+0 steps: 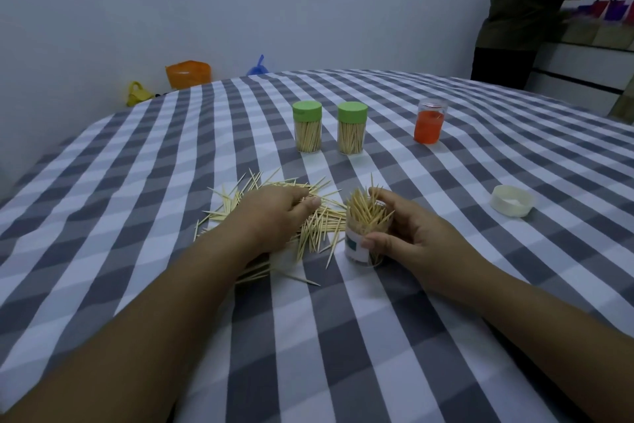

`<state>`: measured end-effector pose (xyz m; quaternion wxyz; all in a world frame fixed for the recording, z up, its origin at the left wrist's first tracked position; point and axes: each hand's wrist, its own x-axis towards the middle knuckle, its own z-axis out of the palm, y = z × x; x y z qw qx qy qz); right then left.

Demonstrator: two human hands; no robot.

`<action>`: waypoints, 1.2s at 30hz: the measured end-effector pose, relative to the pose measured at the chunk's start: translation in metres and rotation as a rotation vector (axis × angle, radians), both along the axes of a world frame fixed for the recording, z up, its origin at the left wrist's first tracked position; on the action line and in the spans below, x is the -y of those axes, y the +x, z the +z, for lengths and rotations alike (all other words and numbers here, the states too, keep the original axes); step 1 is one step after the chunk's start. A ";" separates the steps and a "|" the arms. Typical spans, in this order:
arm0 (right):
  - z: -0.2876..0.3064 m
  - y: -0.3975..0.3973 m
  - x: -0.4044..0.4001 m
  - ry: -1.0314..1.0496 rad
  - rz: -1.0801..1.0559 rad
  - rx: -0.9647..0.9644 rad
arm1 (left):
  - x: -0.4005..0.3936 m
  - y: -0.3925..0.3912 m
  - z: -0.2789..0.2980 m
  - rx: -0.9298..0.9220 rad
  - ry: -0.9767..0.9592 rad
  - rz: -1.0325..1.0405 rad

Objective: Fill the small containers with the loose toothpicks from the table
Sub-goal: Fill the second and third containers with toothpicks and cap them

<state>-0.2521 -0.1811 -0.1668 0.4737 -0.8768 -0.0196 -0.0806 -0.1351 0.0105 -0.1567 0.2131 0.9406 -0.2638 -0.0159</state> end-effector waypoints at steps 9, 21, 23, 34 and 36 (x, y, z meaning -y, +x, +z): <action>-0.001 0.000 0.000 -0.004 -0.001 -0.002 | 0.002 -0.006 0.006 -0.052 -0.065 -0.016; 0.000 0.000 -0.001 0.005 0.004 -0.004 | 0.009 -0.008 0.006 0.052 0.183 -0.062; 0.000 0.000 -0.001 0.006 0.008 -0.002 | 0.011 -0.009 0.004 0.120 0.249 -0.075; 0.000 0.000 -0.002 0.005 0.003 0.001 | 0.030 -0.022 -0.004 0.551 0.545 -0.116; 0.001 -0.001 -0.002 0.007 0.005 0.003 | 0.030 -0.021 -0.004 0.526 0.540 -0.103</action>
